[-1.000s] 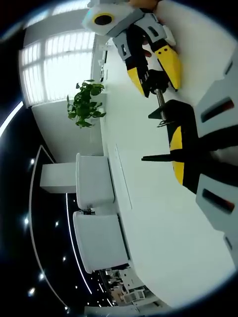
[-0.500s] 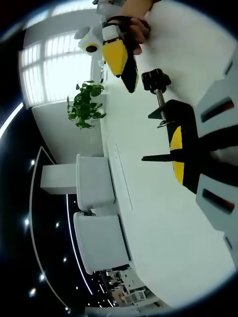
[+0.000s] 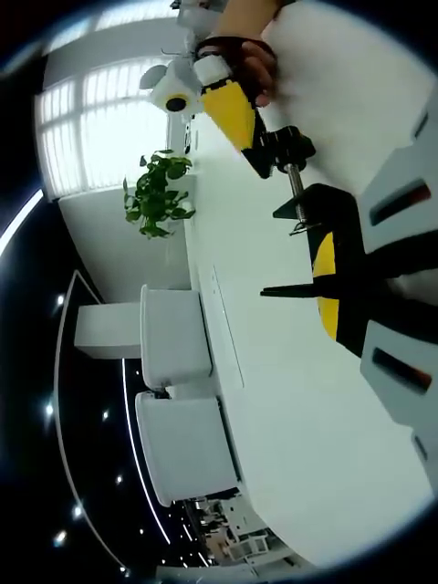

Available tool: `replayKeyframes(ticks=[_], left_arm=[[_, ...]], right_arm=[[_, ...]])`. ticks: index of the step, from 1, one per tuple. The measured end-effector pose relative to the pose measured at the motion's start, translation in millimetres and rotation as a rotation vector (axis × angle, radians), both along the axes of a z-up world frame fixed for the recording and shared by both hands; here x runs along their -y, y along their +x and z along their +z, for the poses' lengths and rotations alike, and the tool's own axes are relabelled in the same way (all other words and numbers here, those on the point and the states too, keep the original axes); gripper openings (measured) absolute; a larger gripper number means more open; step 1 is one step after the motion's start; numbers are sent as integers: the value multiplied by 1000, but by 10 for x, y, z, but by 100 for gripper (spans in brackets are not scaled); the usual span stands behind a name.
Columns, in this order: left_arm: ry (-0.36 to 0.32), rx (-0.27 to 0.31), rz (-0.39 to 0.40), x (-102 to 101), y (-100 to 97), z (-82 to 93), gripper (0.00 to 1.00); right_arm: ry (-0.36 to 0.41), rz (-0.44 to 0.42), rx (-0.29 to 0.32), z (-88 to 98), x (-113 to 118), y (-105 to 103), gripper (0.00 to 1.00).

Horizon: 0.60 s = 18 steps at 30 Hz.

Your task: Clamp the fixed fixture on the desktop, loosen the retaining clip, secure it to the edge of the desk, and tighten the retaining clip.

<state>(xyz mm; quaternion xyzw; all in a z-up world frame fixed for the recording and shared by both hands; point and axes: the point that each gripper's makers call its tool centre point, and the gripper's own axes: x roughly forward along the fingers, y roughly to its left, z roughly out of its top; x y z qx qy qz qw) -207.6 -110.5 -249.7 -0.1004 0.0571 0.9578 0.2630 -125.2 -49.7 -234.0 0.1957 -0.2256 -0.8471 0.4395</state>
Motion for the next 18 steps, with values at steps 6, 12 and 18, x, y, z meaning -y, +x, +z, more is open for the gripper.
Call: replayKeyframes(ticks=[6, 12, 18], left_arm=[[0, 1, -1, 13, -36, -3, 6], [1, 1, -2, 3, -30, 2, 6], [1, 2, -3, -8, -7, 3, 6]], right_arm=[[-5, -5, 20, 3, -21, -175, 23], [29, 5, -21, -8, 23, -157, 20], [79, 2, -137, 35, 13, -186, 19]])
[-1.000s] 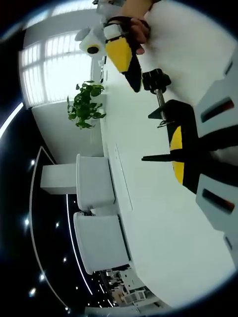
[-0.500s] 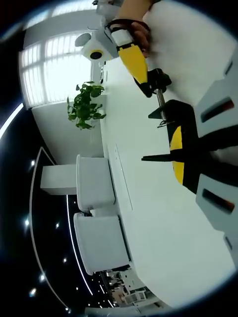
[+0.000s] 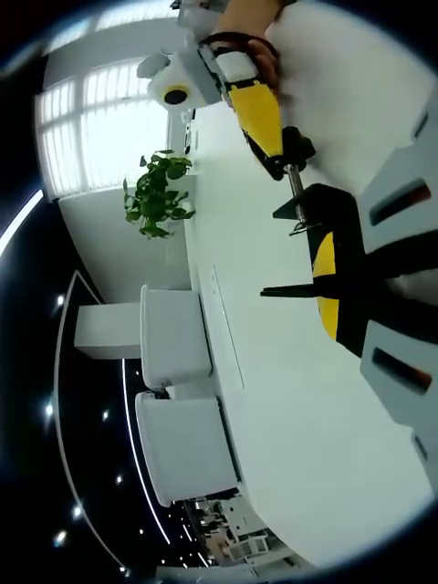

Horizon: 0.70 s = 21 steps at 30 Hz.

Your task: Clamp the fixed fixture on the desktop, loosen the retaining clip, secure it to the edge of the desk, and tighten the retaining clip.

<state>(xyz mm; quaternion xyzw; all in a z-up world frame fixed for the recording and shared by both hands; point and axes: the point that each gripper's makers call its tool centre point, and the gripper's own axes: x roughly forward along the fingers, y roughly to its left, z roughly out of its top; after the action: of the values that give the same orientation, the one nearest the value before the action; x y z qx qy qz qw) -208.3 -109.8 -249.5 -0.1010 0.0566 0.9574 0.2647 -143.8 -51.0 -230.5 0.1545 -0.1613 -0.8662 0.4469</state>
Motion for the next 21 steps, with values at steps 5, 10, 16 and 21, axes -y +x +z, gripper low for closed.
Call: replayKeyframes(ticks=[5, 10, 16, 21], left_arm=[[0, 0, 0, -4, 2, -9, 6], [0, 0, 3, -9, 39, -6, 6], [2, 2, 6, -22, 70, -7, 6], [2, 2, 7, -31, 99, -3, 6]], right_arm=[[141, -8, -236, 54, 22, 12, 20], [287, -5, -453, 85, 45, 0, 20], [488, -5, -725, 90, 99, 15, 20], [518, -21, -756, 82, 113, -42, 21]])
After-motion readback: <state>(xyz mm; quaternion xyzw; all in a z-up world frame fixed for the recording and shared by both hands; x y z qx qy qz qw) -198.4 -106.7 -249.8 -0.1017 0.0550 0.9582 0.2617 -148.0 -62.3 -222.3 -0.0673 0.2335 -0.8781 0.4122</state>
